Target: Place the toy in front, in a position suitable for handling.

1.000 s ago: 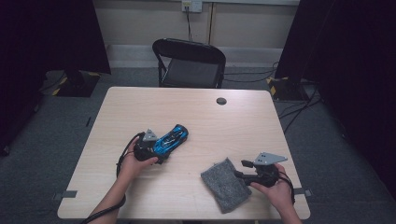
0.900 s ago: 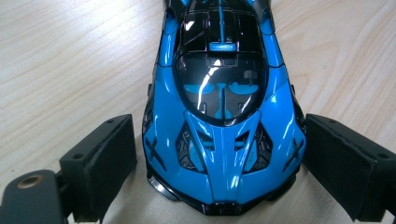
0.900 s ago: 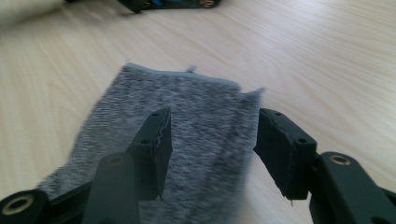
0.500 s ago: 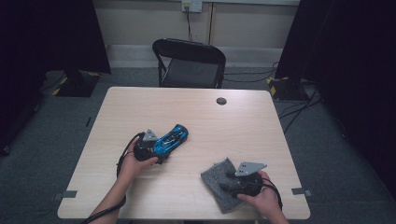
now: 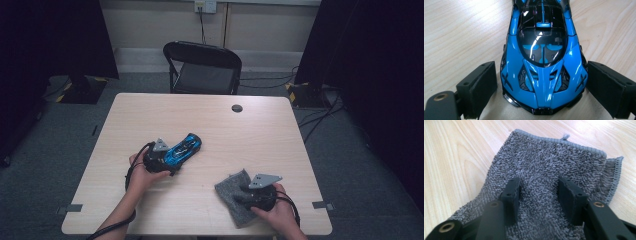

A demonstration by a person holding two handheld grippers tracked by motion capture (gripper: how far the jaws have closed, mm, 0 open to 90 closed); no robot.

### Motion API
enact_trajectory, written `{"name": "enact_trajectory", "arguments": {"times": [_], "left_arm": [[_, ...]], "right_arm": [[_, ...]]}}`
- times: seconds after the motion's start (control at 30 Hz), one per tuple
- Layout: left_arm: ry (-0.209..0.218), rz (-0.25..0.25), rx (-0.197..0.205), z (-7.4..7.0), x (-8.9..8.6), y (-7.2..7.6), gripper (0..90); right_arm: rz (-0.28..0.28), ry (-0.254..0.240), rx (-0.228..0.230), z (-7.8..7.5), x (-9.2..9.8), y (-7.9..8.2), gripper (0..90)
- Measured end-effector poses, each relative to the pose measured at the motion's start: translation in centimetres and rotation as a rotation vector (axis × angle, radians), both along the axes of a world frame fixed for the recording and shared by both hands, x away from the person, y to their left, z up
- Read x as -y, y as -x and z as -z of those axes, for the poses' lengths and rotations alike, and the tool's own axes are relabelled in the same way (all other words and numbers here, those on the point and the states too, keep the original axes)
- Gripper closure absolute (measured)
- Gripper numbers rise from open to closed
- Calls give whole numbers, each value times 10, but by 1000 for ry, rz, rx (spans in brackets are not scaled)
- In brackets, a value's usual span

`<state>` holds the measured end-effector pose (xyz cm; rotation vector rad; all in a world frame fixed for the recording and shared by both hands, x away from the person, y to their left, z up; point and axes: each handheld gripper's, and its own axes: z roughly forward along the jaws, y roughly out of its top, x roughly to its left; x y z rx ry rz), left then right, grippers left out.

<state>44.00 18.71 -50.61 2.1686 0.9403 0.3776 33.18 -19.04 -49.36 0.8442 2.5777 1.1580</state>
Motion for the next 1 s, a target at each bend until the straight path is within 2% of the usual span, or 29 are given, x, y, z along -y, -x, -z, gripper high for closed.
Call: {"name": "enact_trajectory", "arguments": {"times": [0.23,0.33,0.4,0.73,0.9,1.0], "left_arm": [[4,-8,1,0,0,-3,122],[16,7,12,0,1,-3,162],[21,29,18,-1,1,-2,249],[23,24,18,-1,2,-2,256],[23,25,18,-1,2,-2,256],[23,25,18,-1,2,-2,256]], "right_arm": [[18,-6,-6,0,-2,0,568],[25,-6,-4,1,-2,0,590],[33,-5,-3,1,-4,0,607],[62,-30,-7,2,-8,-4,724],[56,-33,-6,2,-11,-9,712],[18,8,33,0,-17,-14,654]]}}
